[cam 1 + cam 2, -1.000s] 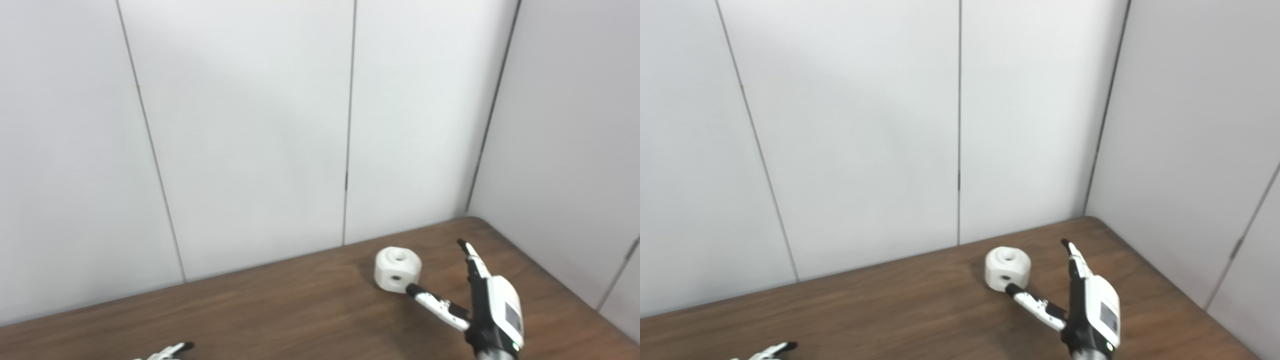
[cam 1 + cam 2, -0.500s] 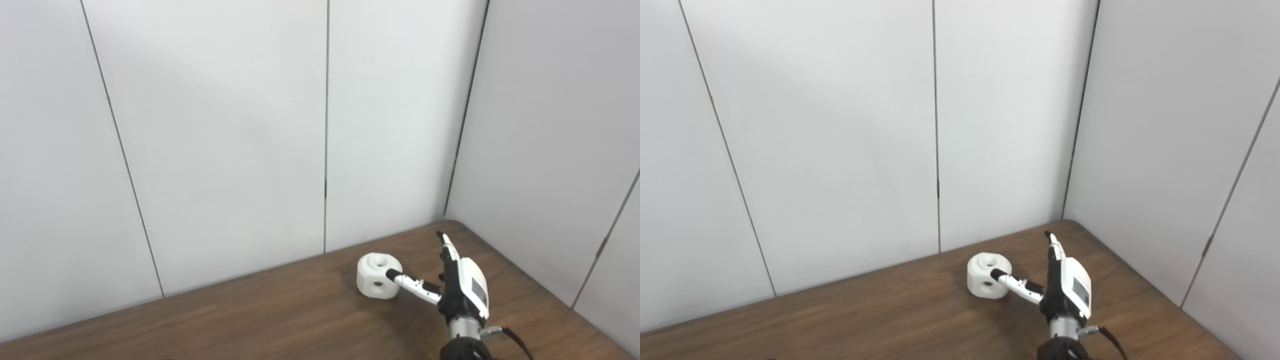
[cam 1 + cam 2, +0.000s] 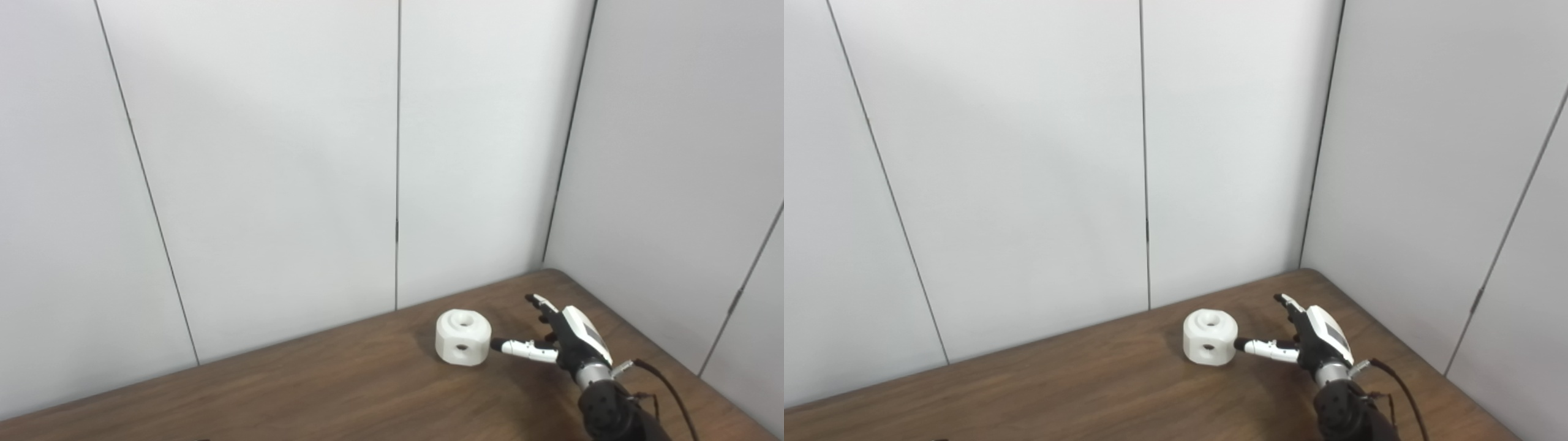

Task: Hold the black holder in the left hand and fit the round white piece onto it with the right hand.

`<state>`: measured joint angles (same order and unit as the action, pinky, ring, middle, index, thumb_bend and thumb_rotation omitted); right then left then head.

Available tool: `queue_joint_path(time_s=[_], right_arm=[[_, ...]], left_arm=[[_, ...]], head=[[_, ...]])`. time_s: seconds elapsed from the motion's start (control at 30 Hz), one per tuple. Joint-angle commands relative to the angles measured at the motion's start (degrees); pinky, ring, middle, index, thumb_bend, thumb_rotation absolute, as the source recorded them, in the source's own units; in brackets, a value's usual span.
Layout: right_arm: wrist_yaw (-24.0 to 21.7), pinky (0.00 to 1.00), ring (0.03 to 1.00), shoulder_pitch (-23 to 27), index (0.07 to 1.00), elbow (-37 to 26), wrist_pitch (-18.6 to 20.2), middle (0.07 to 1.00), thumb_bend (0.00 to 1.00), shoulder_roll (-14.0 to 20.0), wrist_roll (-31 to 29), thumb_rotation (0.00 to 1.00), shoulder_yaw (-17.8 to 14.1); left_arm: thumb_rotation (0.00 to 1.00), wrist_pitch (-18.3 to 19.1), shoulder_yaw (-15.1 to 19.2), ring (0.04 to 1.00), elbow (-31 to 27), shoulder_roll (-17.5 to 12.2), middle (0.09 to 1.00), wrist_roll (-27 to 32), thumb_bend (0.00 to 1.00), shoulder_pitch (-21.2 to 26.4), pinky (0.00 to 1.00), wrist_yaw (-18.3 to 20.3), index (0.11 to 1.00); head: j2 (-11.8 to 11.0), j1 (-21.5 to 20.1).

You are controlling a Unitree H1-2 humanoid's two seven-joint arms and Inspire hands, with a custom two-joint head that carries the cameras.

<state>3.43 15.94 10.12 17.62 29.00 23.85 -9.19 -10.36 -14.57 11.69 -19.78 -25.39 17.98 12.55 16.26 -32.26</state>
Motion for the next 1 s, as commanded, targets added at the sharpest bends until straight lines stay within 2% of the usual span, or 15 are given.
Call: queue_joint_path(time_s=[0.0, 0.3, 0.53, 0.97], right_arm=[[-0.7, 0.75, 0.893, 2.8, 0.895, -0.7, -2.9, 0.929, 1.00, 2.8, -0.8, 0.58, 0.4], [-3.0, 0.79, 0.908, 4.6, 0.897, 1.6, -4.9, 0.916, 1.00, 5.3, -0.5, 0.63, 4.5], [-5.0, 0.80, 0.943, 6.1, 0.906, 1.2, -3.5, 0.943, 1.00, 4.5, -0.5, 0.63, 7.7], [-6.2, 0.79, 0.956, 10.1, 0.910, 4.5, -4.1, 0.951, 1.00, 2.7, 0.3, 0.60, 12.7]], left_arm=[[0.04, -0.2, 0.4, 0.960, -0.4, -1.3, 0.929, 0.8, 0.51, 0.2, 1.00, 0.7, 0.477], [0.04, -0.1, 0.4, 0.958, -1.2, -1.7, 0.926, 0.9, 0.51, -0.2, 1.00, 0.9, 0.477], [0.04, 0.3, 0.5, 0.961, -1.6, -1.7, 0.930, 0.9, 0.51, -0.4, 1.00, 1.3, 0.477], [0.04, 0.2, 0.7, 0.959, -2.1, -1.6, 0.927, 1.0, 0.51, -0.8, 1.00, 1.2, 0.477]], head=[[0.3, 0.1], [1.0, 0.5], [1.3, 0.5], [1.6, 1.0]])
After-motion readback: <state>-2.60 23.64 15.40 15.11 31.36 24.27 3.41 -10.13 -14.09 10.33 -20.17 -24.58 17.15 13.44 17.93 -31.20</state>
